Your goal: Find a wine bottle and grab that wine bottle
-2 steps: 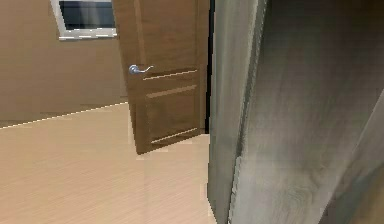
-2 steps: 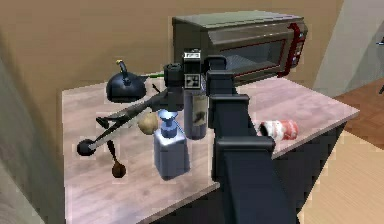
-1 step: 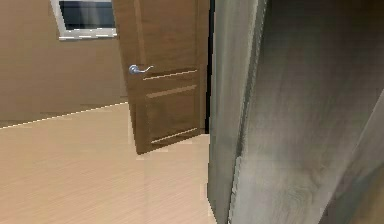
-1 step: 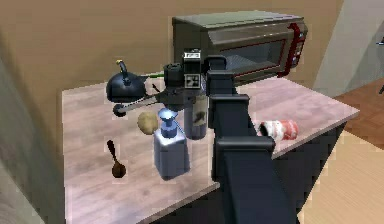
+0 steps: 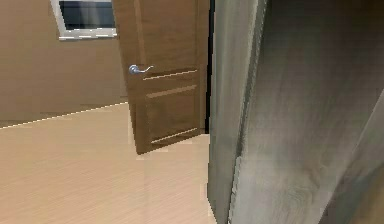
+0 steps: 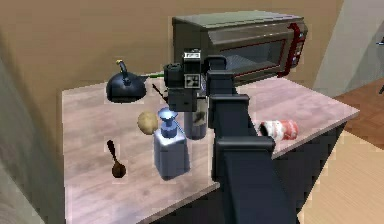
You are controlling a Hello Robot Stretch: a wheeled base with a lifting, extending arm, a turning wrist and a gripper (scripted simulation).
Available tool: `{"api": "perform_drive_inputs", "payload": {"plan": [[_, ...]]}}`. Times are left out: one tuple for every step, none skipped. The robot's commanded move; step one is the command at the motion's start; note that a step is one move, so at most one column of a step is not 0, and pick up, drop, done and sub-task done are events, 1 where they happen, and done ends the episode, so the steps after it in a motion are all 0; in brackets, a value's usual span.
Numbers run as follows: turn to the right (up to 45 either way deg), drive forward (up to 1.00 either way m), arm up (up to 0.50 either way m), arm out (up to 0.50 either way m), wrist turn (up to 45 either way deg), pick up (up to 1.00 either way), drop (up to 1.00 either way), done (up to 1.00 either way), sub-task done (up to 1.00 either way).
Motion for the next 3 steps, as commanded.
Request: {"api": "perform_drive_inputs", "payload": {"plan": [[0.0, 0.0, 0.0, 0.0, 15.0, 0.0, 0.0, 0.0, 0.0], [0.0, 0.0, 0.0, 0.0, 0.0, 1.0, 0.0, 0.0, 0.0], [0.0, 0.0, 0.0, 0.0, 0.0, 0.0, 0.0, 1.0, 0.0]]}}
